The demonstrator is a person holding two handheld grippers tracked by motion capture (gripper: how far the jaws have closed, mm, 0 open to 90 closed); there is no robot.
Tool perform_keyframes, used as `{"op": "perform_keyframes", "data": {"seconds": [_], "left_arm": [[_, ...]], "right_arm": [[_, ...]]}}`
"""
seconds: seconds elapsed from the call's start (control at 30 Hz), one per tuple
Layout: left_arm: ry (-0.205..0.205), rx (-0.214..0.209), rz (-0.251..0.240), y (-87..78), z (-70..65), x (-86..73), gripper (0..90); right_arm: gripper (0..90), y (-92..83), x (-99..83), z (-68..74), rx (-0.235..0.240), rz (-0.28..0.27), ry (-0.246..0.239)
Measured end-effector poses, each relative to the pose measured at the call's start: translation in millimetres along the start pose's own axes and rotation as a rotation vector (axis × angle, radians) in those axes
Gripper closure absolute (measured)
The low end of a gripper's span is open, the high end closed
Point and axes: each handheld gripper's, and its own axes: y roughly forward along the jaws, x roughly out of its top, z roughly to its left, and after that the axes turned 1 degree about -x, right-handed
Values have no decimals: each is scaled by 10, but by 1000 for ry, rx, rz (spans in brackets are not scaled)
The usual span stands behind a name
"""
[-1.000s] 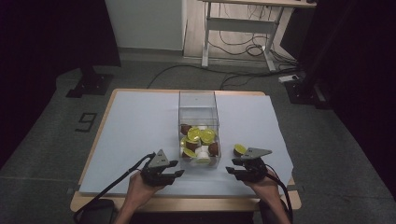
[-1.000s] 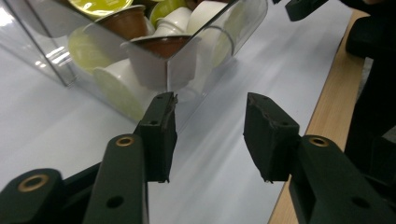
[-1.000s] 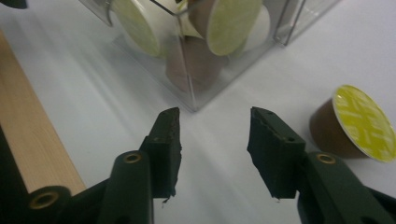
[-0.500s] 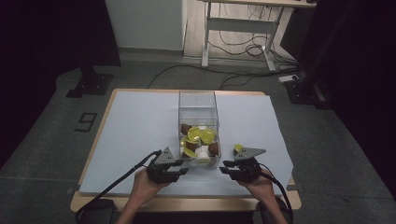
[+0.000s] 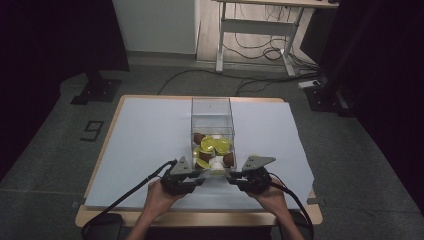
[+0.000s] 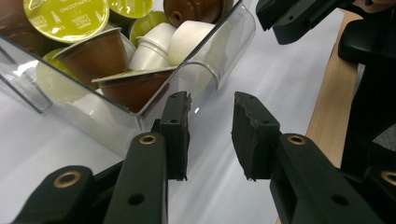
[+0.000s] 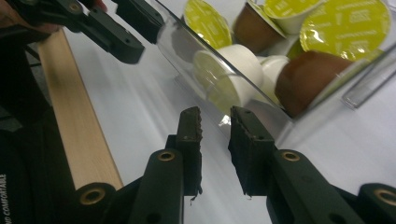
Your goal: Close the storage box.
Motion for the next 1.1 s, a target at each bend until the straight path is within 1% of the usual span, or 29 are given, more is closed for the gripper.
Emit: {"op": "perform_keyframes", "data": {"seconds": [0.17,0.33,0.53,0.63,0.8,0.97,1.1], "left_arm": [[-6,-9,-1,13,-1,18,693],[-6,-14,3,35,-6,34,716],[-5,-12,-5,59,-12,63,772],[-2,-6,-7,68,-11,79,805],[2,-6,-9,76,-11,92,815],[3,6,-11,76,2,94,817],[-3,17,-15,83,34,99,821]], "right_arm": [[753,47,58,36,11,2,-12],[778,82,91,52,13,4,-12],[823,103,113,62,-11,8,-15],[825,107,123,59,-17,7,-14],[825,108,123,59,-19,7,-15],[824,128,131,56,-18,9,-16],[824,155,142,51,-31,3,-15]]}}
